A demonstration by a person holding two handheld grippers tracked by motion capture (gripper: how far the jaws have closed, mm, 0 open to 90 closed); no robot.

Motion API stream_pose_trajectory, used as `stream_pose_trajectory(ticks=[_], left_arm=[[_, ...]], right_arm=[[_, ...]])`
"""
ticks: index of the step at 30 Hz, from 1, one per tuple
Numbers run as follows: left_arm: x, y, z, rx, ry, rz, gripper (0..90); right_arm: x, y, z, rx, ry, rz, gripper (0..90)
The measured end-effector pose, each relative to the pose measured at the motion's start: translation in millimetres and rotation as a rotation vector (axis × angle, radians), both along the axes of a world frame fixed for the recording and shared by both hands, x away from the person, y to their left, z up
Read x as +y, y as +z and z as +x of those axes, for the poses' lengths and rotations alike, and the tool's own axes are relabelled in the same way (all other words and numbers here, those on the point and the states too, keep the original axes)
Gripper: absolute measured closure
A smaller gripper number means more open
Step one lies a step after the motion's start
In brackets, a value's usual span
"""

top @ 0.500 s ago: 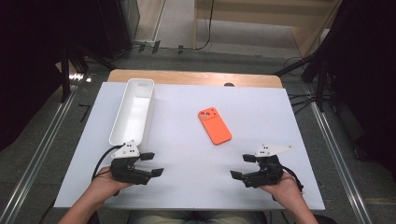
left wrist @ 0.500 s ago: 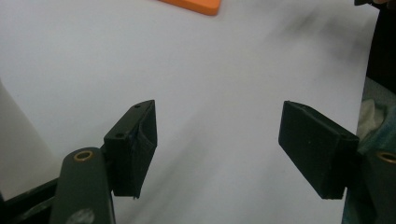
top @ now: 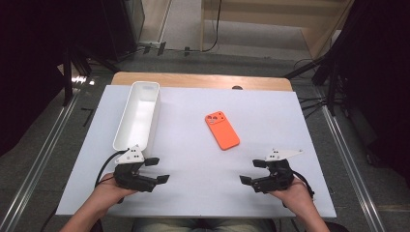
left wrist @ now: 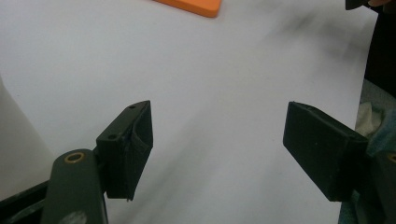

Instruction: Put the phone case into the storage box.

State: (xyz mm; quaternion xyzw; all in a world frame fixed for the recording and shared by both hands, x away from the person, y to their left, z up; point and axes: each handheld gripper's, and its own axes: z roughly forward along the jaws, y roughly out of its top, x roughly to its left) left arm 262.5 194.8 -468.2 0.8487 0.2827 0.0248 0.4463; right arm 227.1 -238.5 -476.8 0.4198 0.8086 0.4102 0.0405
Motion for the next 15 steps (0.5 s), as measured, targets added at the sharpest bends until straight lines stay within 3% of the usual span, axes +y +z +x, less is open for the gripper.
stream_pose_trajectory(ticks=[1, 10, 15], left_arm=[[0.5, -0.1, 0.6, 0.004, 0.0, 0.009, 24.0], [1.8, -1.0, 1.3, 0.014, 0.0, 0.002, 24.0], [1.6, -2.3, 1.6, 0.014, 0.002, 0.007, 24.0]], right_arm=[[-0.6, -0.7, 0.7, 0.016, -0.011, -0.007, 14.5], [-0.9, -0.7, 0.3, 0.014, -0.005, 0.006, 14.5], [-1.3, 0.0, -0.6, -0.019, 0.001, 0.023, 14.5]])
